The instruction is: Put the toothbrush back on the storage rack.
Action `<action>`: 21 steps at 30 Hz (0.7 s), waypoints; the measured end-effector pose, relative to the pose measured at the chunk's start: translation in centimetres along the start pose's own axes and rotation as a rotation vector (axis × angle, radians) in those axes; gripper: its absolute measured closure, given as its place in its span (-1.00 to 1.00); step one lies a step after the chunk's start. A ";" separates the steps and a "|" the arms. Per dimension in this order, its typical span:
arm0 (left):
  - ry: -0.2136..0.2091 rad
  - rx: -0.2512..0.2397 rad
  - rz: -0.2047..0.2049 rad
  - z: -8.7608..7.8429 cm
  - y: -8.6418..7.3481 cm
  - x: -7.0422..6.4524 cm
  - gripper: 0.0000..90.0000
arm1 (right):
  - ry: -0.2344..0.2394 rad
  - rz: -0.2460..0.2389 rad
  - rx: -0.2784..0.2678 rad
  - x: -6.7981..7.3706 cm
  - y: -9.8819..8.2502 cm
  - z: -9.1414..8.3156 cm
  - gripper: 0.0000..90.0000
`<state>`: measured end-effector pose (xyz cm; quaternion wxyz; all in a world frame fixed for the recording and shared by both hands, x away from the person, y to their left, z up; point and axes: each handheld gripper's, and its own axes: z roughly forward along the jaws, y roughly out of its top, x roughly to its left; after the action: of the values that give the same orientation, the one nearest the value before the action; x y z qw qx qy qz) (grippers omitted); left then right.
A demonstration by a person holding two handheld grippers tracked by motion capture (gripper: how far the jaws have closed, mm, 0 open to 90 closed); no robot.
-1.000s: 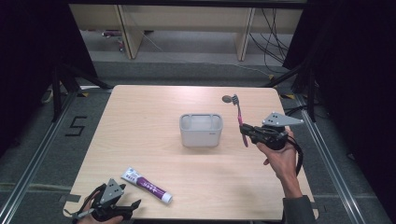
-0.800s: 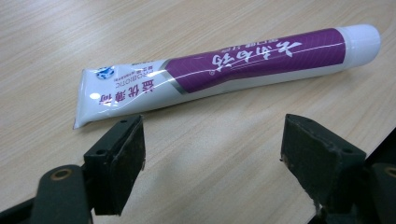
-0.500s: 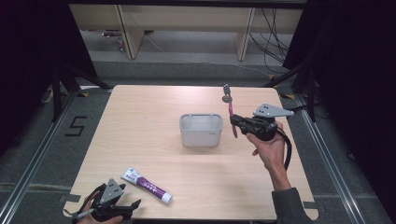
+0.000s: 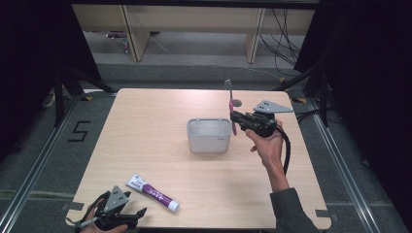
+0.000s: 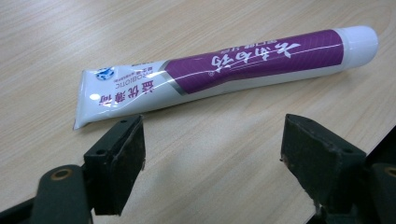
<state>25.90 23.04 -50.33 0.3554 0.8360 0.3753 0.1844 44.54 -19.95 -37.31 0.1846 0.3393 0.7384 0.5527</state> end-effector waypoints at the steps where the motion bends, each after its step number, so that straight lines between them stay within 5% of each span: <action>1: 0.009 0.003 0.012 -0.1 0.0 0.1 -0.52 | -0.011 -0.010 -0.004 -0.1 0.1 0.2 0.88; 5: 0.000 -0.009 0.020 0.0 0.0 0.1 -0.52 | -0.001 0.032 -0.002 -0.2 0.2 1.1 0.88; 7: 0.002 0.005 0.012 -0.1 0.1 0.1 -0.52 | -0.005 0.008 -0.010 -0.5 0.2 1.3 0.88; 9: -0.001 0.003 0.016 -0.1 0.0 0.1 -0.52 | 0.006 0.047 -0.006 -0.6 0.0 1.8 0.88; 21: -0.003 0.001 0.007 -0.1 0.0 0.0 -0.52 | -0.027 0.072 -0.008 -1.6 0.1 3.8 0.88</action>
<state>25.87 23.08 -50.25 0.3547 0.8378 0.3719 0.1843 48.21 -18.45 -38.63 0.1757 0.3724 0.7209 0.5574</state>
